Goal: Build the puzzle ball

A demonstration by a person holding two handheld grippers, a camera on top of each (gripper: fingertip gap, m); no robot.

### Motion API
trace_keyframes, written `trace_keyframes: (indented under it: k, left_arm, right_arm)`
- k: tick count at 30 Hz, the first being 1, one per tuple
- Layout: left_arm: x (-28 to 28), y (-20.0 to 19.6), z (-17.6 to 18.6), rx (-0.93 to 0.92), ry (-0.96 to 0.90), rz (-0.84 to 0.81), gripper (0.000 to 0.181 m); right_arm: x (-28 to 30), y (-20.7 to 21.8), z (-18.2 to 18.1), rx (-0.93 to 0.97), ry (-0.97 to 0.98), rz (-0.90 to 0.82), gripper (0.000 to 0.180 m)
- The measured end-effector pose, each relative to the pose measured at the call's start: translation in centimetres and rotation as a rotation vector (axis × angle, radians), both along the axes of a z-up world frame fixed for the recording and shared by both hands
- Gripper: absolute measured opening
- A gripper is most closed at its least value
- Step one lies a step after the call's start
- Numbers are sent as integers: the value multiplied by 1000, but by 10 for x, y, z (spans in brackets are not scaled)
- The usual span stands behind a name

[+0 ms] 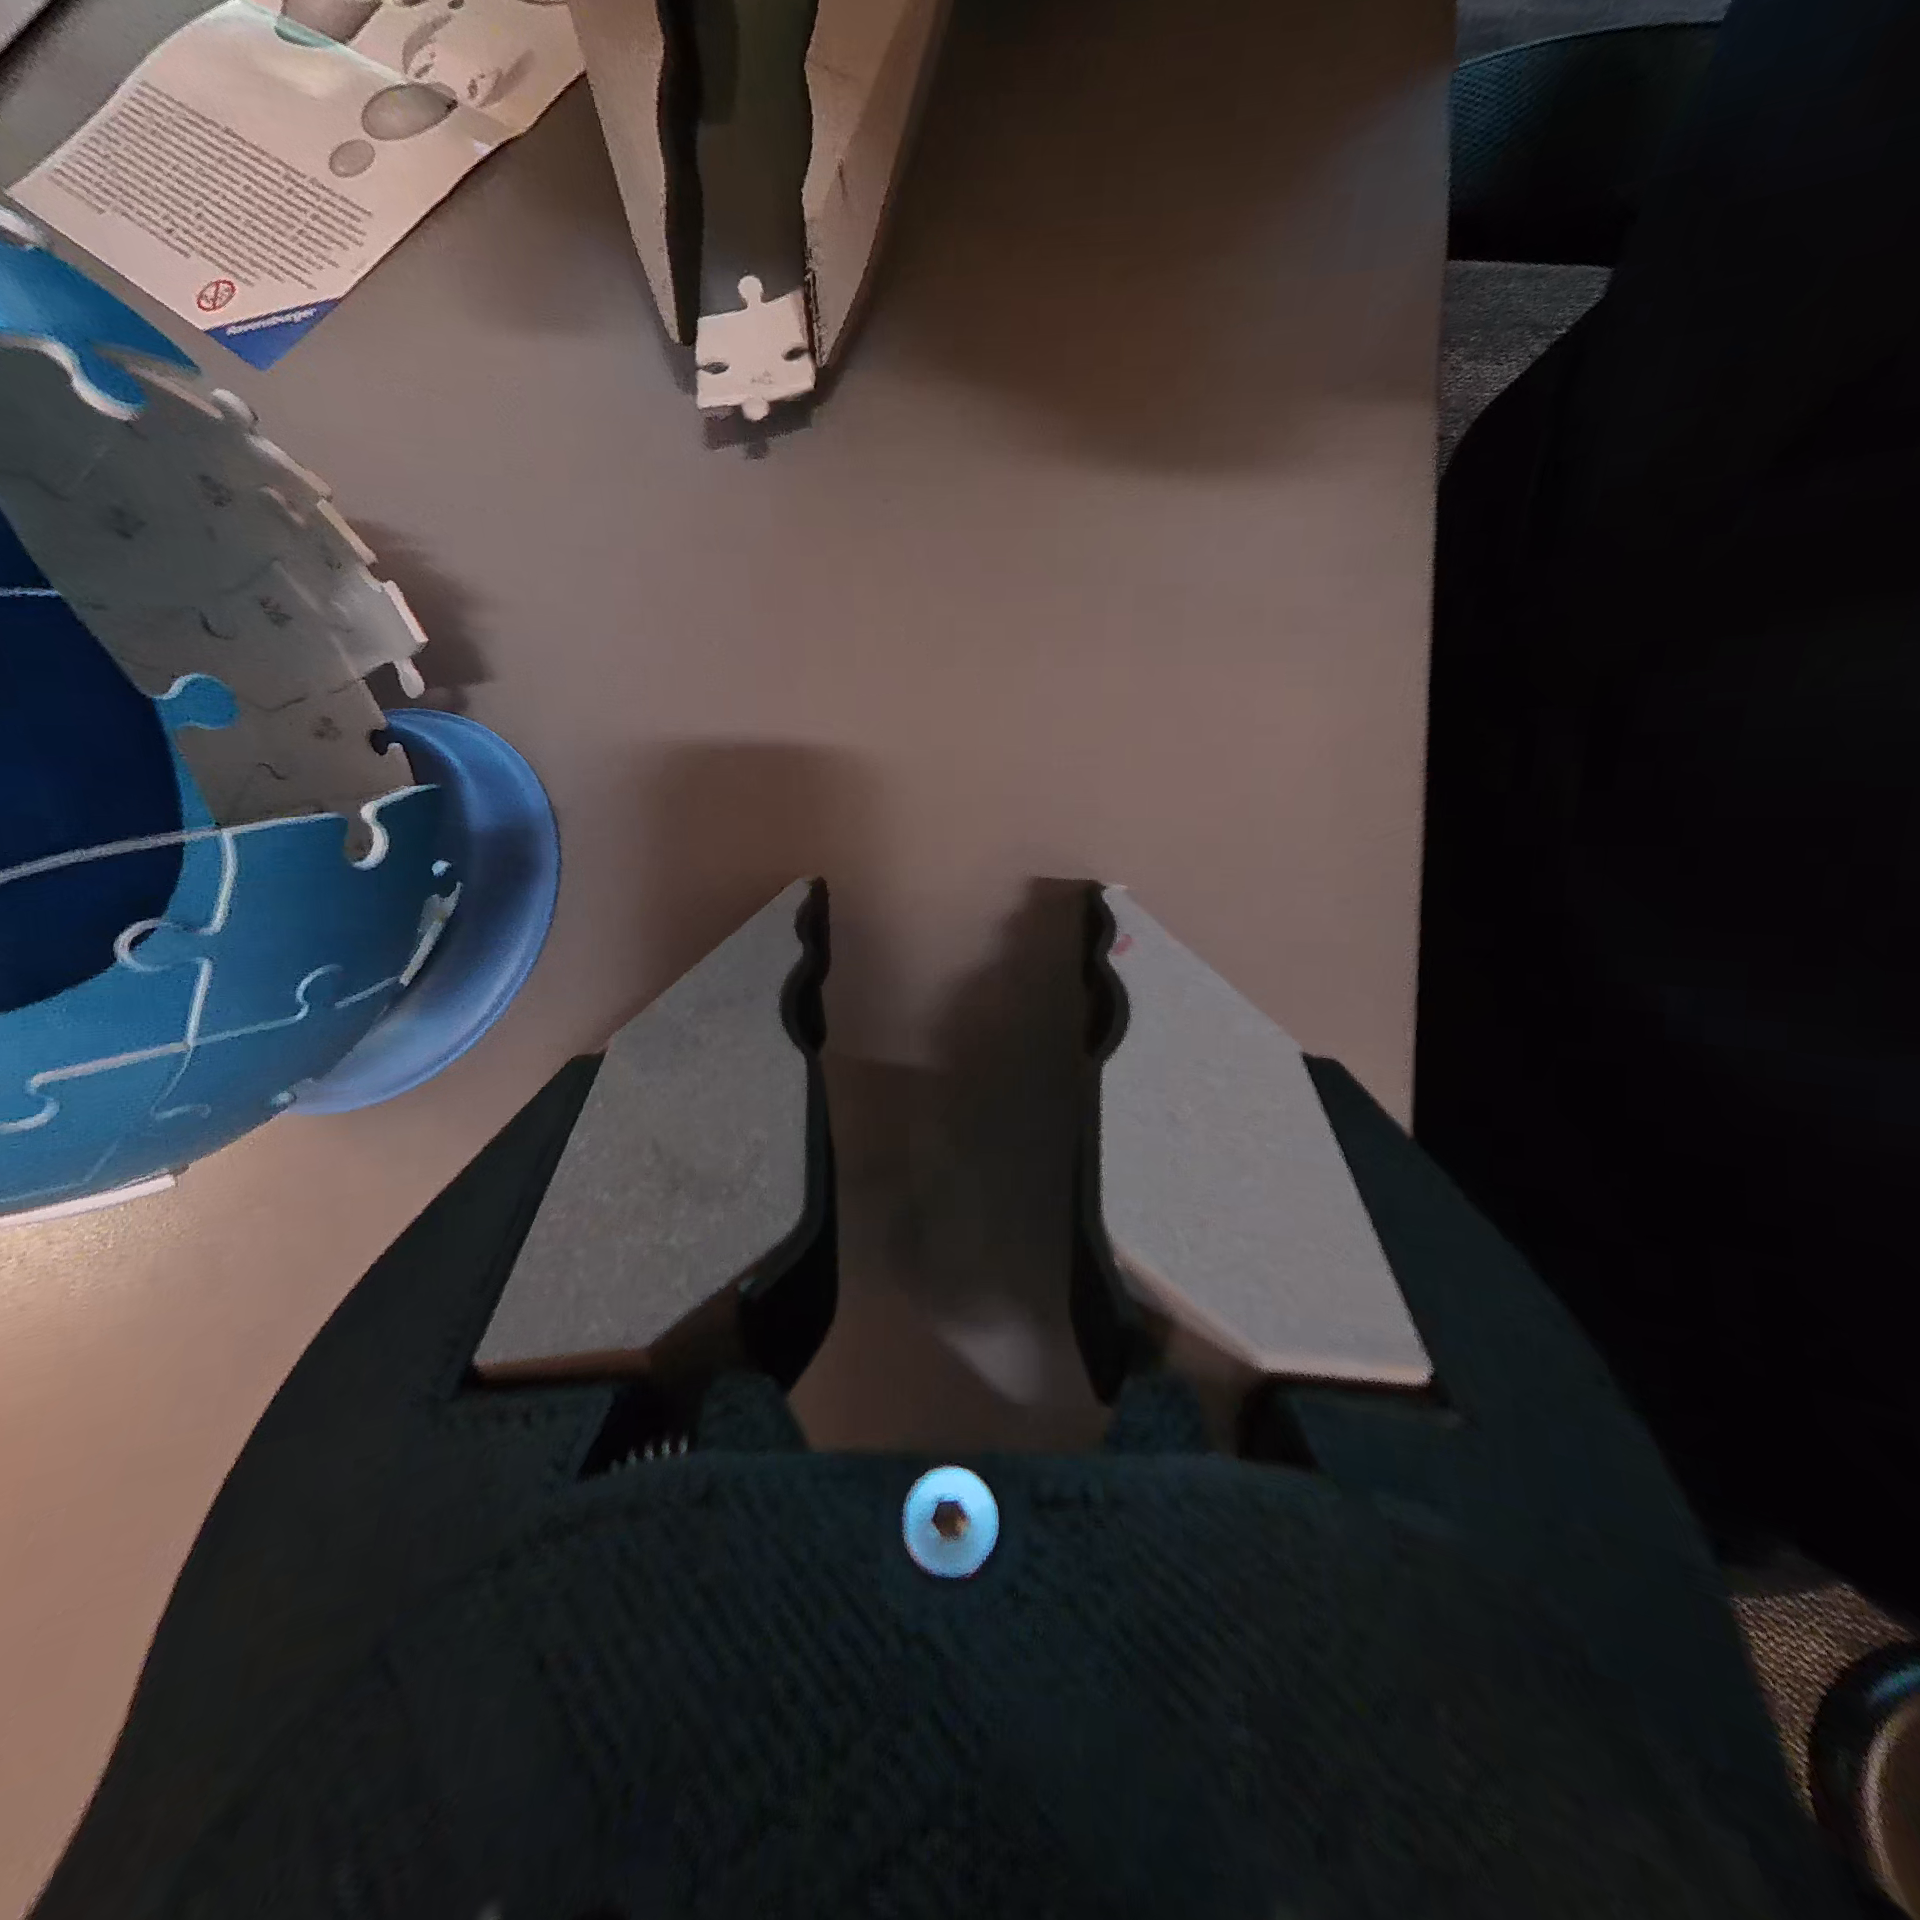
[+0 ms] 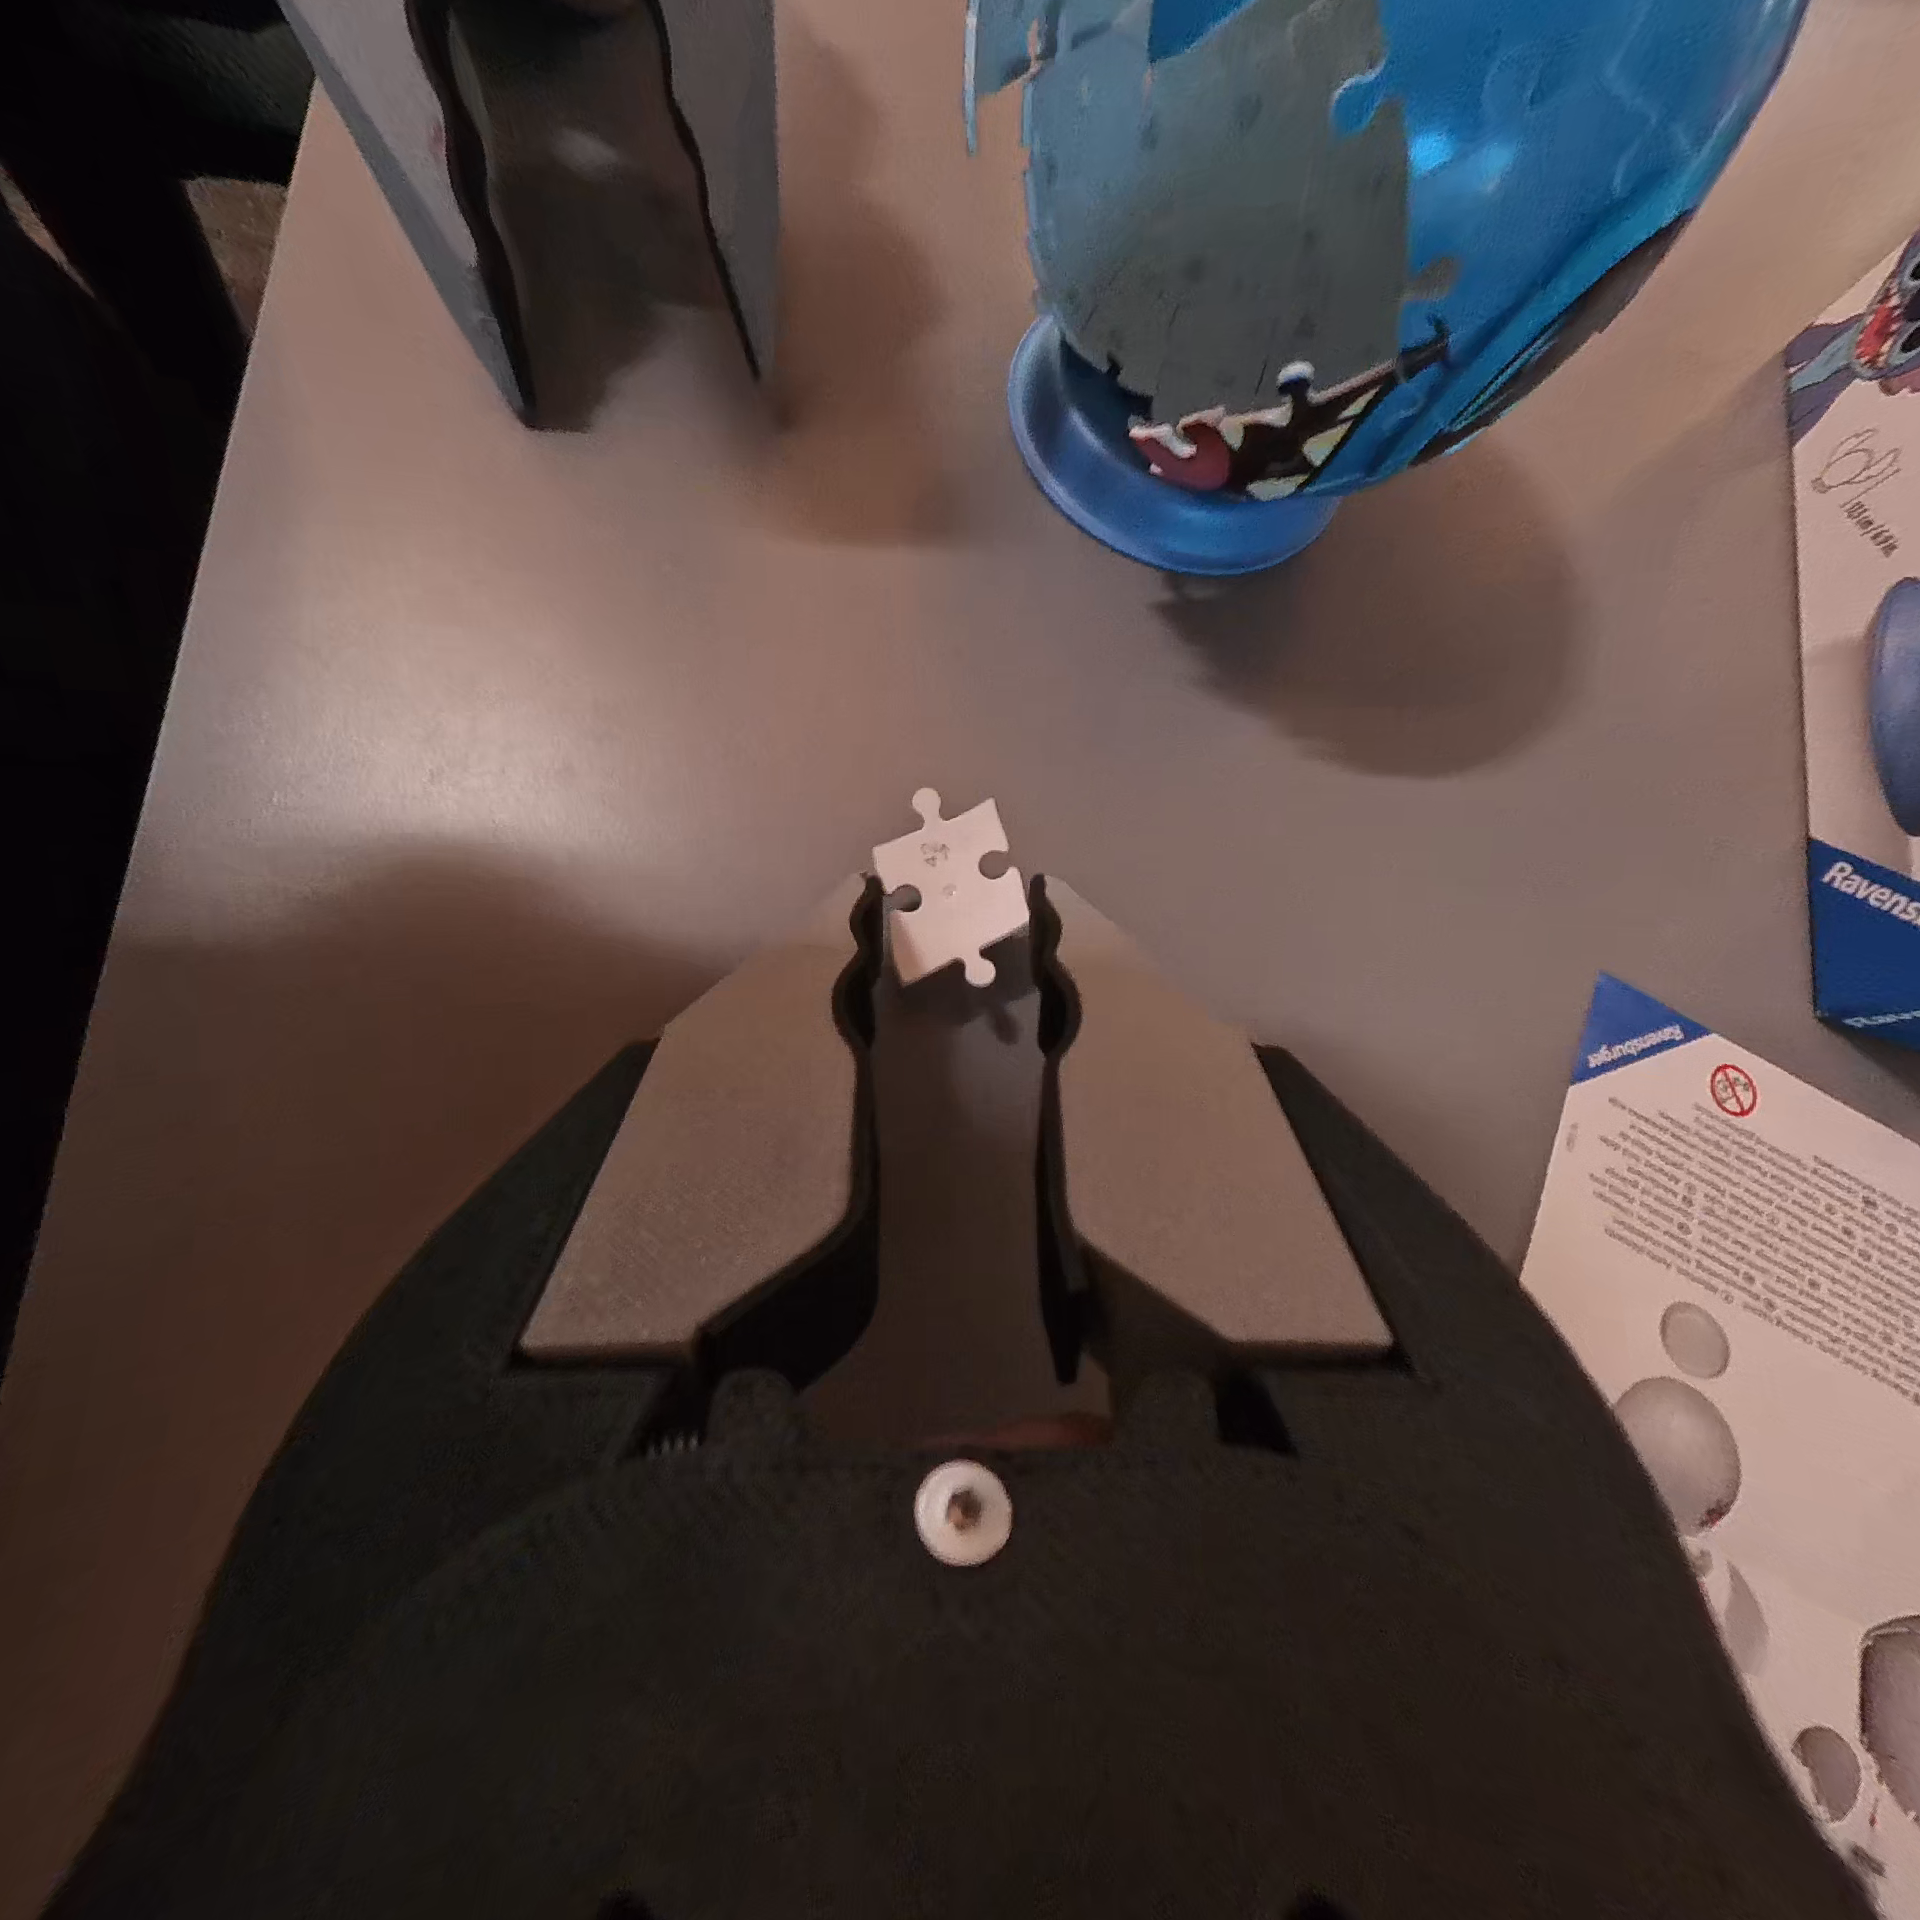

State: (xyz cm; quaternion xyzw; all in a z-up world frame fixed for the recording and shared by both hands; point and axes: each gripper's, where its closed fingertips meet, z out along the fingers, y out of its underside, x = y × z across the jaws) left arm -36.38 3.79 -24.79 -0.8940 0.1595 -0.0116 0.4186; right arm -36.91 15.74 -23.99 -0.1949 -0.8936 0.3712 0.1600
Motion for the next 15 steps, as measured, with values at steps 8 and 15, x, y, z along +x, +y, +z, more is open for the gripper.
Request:
trace_keyframes:
  k: [8, 15]
  left_arm:
    - [-1, 1, 0, 0, -1, 3, 46]
    - [-4, 3, 0, 18, 41, 23, 42]
  right_arm:
    - [-10, -15, -5, -37, -26, -47, 25]
    - [-23, -26, 0, -82, 9, -114, 24]
